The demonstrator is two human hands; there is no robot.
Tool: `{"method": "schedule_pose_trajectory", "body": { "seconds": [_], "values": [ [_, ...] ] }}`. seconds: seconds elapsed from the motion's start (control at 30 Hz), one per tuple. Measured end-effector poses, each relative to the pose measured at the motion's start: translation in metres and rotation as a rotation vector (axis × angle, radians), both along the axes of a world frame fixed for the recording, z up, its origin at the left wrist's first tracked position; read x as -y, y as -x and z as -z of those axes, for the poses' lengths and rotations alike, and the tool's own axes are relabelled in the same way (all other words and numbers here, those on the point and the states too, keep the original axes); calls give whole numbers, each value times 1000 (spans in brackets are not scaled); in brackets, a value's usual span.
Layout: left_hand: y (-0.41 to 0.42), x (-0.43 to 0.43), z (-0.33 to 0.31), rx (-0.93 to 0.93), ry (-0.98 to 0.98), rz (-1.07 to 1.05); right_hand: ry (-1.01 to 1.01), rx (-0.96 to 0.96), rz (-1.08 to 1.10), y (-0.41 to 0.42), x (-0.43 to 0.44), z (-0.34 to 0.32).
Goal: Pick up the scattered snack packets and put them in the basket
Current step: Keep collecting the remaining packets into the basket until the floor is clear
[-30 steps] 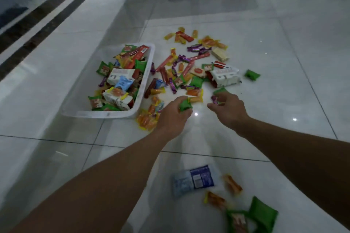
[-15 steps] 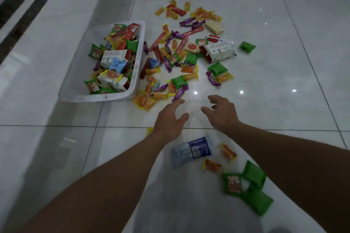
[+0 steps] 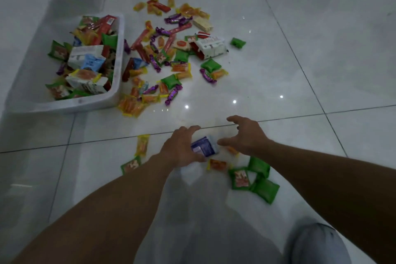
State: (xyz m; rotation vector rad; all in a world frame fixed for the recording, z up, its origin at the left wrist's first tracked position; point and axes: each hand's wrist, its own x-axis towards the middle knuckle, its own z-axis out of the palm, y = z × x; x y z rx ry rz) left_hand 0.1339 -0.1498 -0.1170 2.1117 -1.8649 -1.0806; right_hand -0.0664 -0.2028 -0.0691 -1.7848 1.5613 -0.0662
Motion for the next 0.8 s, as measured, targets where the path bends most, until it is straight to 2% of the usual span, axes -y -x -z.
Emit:
{"method": "schedule_pose_trajectory", "body": {
  "seconds": [0.1, 0.3, 0.4, 0.63, 0.73, 0.8],
  "values": [
    [-6, -16, 18, 35, 65, -43, -40, -143, -102, -1, -16, 9],
    [-27, -21, 13, -139, 160, -193, -39, -234, -176, -21, -36, 29],
    [-33, -25, 9, -174, 147, -246, 5, -214, -226, -32, -37, 35],
    [-39, -20, 5, -196, 167, -240, 43, -204, -503, -41, -38, 40],
    [-39, -16, 0, -243, 183, -257, 87, -199, -492, -40, -37, 40],
    [-39, -13, -4, -254, 208, -258, 92, -163, -406, -41, -33, 39]
  ]
}}
